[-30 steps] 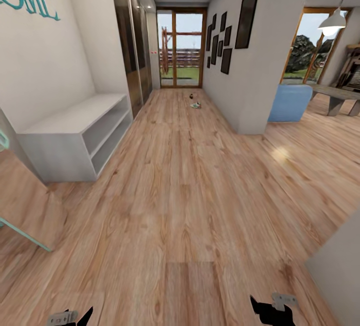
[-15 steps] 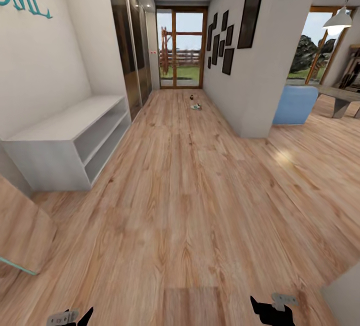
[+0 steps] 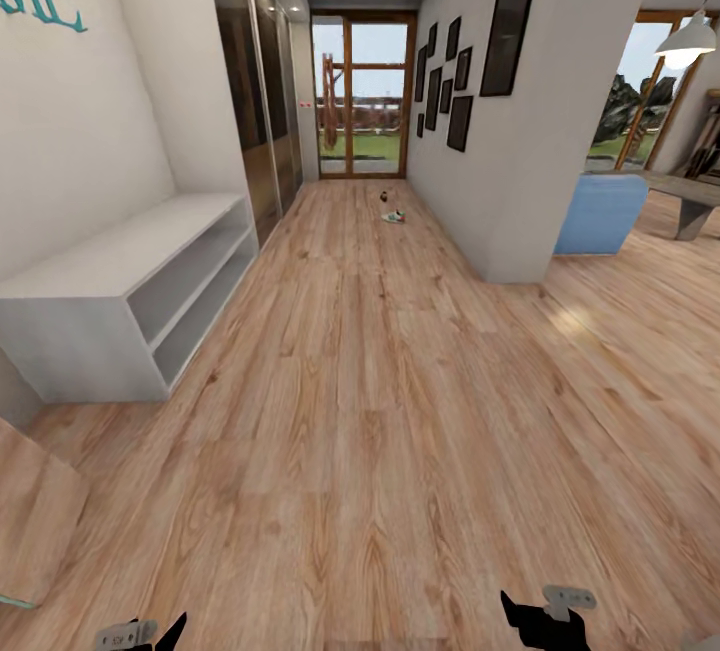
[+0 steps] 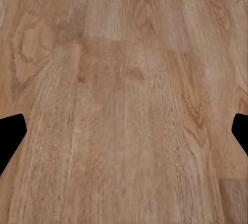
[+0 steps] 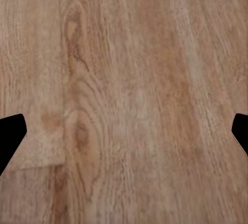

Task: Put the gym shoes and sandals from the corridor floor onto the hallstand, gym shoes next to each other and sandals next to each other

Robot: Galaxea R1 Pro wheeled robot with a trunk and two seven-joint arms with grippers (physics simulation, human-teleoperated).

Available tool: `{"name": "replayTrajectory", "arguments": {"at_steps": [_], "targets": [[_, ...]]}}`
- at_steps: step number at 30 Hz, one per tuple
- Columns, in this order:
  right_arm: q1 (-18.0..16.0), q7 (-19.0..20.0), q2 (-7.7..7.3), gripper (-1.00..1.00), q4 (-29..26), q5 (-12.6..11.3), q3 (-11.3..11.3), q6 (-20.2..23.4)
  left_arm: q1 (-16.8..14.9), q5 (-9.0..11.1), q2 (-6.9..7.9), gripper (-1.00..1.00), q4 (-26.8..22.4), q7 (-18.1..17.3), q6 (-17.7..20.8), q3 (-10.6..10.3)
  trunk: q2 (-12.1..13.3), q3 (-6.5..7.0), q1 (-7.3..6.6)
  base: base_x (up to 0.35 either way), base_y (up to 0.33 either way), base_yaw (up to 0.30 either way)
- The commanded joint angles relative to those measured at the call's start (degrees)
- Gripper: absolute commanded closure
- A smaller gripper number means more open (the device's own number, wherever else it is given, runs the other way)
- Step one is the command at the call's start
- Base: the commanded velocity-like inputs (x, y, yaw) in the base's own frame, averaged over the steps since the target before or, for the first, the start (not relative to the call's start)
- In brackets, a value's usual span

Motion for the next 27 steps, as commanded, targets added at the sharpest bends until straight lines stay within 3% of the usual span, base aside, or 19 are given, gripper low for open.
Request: {"name": "replayTrajectory", "arguments": {"at_steps": [1, 27], "targets": [[0.0, 0.3, 0.00, -1.00, 0.0, 0.5, -0.5, -0.2, 0.0, 0.4, 0.01, -1.00, 0.1, -0.5, 0.1, 0.1, 0.0, -0.05, 0.02, 0.339, 0.000, 0.000], [0.0, 0.2, 0.00, -1.00, 0.0, 0.5, -0.5, -0.3, 0.0, 0.4, 0.08, -1.00, 0.1, -0.5, 0.1, 0.2, 0.0, -0.05, 0.02, 0.339, 0.000, 0.000]]}}
